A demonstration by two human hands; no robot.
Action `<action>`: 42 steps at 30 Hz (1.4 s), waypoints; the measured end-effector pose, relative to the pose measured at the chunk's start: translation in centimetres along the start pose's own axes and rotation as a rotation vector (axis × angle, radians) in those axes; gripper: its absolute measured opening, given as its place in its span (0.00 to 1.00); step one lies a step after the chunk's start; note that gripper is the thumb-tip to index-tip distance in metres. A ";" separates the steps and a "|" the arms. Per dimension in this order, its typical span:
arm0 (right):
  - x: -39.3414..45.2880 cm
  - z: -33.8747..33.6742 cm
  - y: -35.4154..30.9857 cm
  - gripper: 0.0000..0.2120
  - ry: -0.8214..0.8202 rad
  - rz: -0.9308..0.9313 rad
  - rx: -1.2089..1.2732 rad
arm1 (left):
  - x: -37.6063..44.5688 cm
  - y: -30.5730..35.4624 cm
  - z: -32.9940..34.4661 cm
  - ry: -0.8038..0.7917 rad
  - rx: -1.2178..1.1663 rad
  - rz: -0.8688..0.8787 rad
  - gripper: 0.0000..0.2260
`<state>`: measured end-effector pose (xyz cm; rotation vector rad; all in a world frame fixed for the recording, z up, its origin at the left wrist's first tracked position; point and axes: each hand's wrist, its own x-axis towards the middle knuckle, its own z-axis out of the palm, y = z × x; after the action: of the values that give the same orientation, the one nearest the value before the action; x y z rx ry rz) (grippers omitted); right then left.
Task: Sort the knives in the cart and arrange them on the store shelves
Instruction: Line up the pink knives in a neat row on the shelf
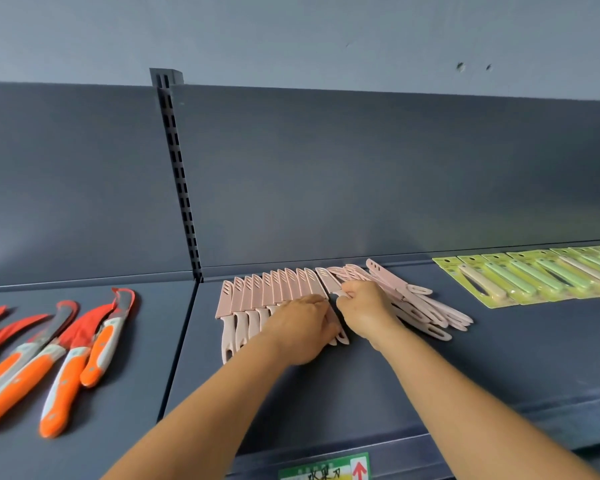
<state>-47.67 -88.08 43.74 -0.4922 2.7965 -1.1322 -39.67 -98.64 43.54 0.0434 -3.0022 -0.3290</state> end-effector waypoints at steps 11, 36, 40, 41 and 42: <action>-0.5 0.1 -0.3 0.14 -0.011 -0.088 -0.227 | 0.5 -0.3 0.2 0.026 -0.027 -0.009 0.15; -0.7 -4.9 1.9 0.18 0.065 -0.022 -0.648 | 1.5 0.8 1.3 -0.054 0.036 0.014 0.21; -0.4 -4.2 0.6 0.19 0.069 -0.099 -0.552 | 1.4 0.8 1.6 -0.034 0.016 0.002 0.19; -0.5 -3.8 0.3 0.15 0.061 -0.121 -0.550 | 1.4 0.8 1.6 -0.028 0.016 0.003 0.18; -0.5 -3.4 -0.1 0.11 0.055 -0.140 -0.567 | 1.4 0.8 1.5 -0.024 0.015 0.004 0.17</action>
<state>-47.84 -85.69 46.23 -0.7122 3.1534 -0.3458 -41.22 -97.58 42.39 0.0347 -3.0280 -0.3085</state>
